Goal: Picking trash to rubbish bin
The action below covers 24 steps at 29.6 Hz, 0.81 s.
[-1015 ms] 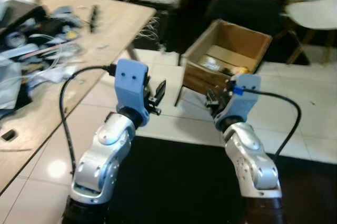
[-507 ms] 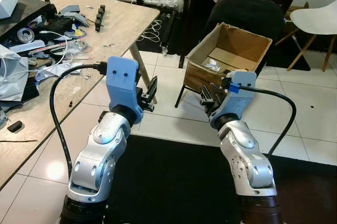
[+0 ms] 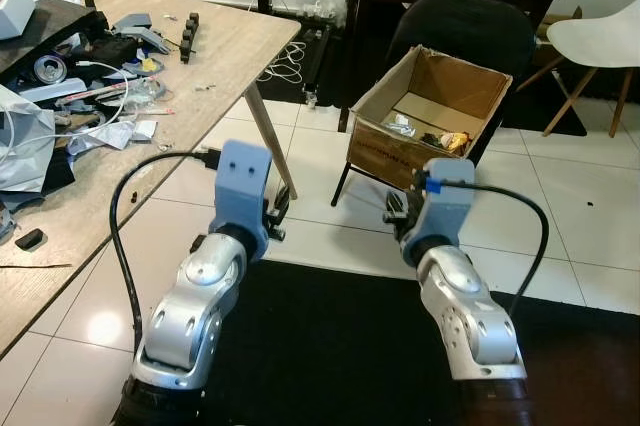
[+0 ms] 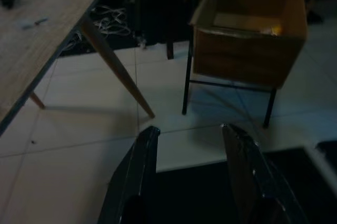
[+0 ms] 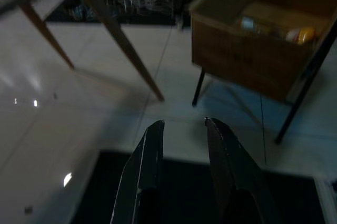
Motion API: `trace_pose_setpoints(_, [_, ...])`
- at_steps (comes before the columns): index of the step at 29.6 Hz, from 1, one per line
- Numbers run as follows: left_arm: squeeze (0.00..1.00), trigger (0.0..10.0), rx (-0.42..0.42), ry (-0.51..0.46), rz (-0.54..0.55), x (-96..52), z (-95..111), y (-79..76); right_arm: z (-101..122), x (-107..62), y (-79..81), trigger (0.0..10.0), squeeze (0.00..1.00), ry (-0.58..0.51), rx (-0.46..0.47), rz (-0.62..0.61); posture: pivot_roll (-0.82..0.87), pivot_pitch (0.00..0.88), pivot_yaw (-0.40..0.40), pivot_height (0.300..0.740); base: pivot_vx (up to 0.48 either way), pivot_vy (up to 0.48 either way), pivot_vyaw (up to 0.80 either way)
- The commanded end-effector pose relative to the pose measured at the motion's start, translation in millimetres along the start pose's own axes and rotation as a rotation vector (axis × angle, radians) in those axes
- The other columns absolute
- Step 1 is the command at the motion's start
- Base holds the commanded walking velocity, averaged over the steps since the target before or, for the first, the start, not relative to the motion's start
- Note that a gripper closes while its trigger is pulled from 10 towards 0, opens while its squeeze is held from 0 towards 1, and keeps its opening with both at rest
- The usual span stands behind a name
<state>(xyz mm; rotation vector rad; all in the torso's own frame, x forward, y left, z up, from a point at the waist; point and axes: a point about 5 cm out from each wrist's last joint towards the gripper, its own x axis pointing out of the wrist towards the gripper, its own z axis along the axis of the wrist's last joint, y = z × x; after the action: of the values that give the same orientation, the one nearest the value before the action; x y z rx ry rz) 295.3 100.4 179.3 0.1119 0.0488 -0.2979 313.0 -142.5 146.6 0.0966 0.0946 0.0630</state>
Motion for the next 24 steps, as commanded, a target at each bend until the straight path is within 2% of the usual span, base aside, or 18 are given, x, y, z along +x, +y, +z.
trace_pose_setpoints(1, [0.0, 10.0, 0.021, 0.028, -0.013, -0.7, -8.3, -2.2, -7.2, -0.8, 0.4, 10.0, 0.0, 0.033, -0.007, 0.007, 0.07, 0.152, 0.003, 0.74, 0.0, 0.0, 0.0])
trace_pose_setpoints(2, [0.0, 10.0, 0.06, 0.071, -0.024, -2.3, -20.2, -1.7, -15.9, -2.1, 0.6, 10.0, 0.0, 0.058, -0.04, 0.009, 0.07, 0.15, -0.001, 0.74, 0.0, 0.0, 0.0])
trace_pose_setpoints(3, [0.0, 10.0, 0.06, 0.071, -0.024, -2.3, -20.2, -1.7, -15.9, -2.1, 0.6, 10.0, 0.0, 0.058, -0.04, 0.009, 0.07, 0.15, -0.001, 0.74, 0.0, 0.0, 0.0])
trace_pose_setpoints(5, [0.0, 10.0, 0.094, 0.141, 0.004, -3.5, -41.8, 4.7, -38.1, -4.8, -1.1, 10.0, 0.0, 0.137, -0.074, 0.018, 0.07, 0.146, -0.006, 0.74, 0.0, 0.0, 0.0])
trace_pose_setpoints(9, [0.0, 10.0, 0.102, 0.142, 0.04, -1.5, -56.2, 9.8, -54.3, -6.7, -7.0, 10.0, 0.0, 0.174, -0.061, 0.03, 0.08, 0.143, -0.018, 0.74, 0.0, 0.0, 0.0])
trace_pose_setpoints(11, [0.0, 10.0, 0.085, 0.152, 0.085, 0.0, -78.7, 15.1, -69.3, -7.4, -22.1, 10.0, 0.0, 0.179, -0.026, -0.017, 0.07, 0.144, -0.017, 0.74, 0.0, 0.0, 0.0])
trace_pose_setpoints(12, [0.0, 10.0, 0.062, 0.165, 0.13, -0.8, -89.2, 20.8, -77.5, -8.1, -31.3, 10.0, 0.0, 0.185, -0.037, -0.039, 0.06, 0.145, -0.014, 0.74, 0.0, 0.0, 0.0])
trace_pose_setpoints(13, [0.0, 10.0, 0.062, 0.165, 0.13, -0.8, -89.2, 20.8, -77.5, -8.1, -31.3, 10.0, 0.0, 0.185, -0.037, -0.039, 0.06, 0.145, -0.014, 0.74, 0.0, 0.0, 0.0])
trace_pose_setpoints(15, [0.0, 10.0, 0.036, 0.169, 0.179, -2.3, -95.8, 27.3, -84.3, -9.8, -40.9, 10.0, 0.0, 0.196, -0.053, -0.055, 0.06, 0.142, -0.011, 0.74, 0.0, 0.0, 0.0])
trace_pose_setpoints(18, [0.0, 10.0, 0.011, 0.147, 0.194, -5.1, -96.5, 28.7, -85.0, -13.1, -40.4, 10.0, 0.0, 0.186, -0.038, -0.03, 0.06, 0.142, -0.011, 0.74, 0.0, 0.0, 0.0])
trace_pose_setpoints(20, [0.0, 10.0, -0.028, 0.172, 0.217, -9.8, -107.0, 30.5, -90.4, -17.6, -35.1, 10.0, 0.0, 0.186, -0.06, 0.015, 0.05, 0.141, -0.011, 0.74, 0.0, 0.0, 0.0])
trace_pose_setpoints(24, [0.0, 10.0, -0.02, 0.207, 0.215, -14.7, -121.7, 30.6, -99.8, -21.0, -31.3, 10.0, 0.0, 0.194, -0.065, 0.029, 0.05, 0.141, -0.011, 0.74, 0.0, 0.0, 0.0])
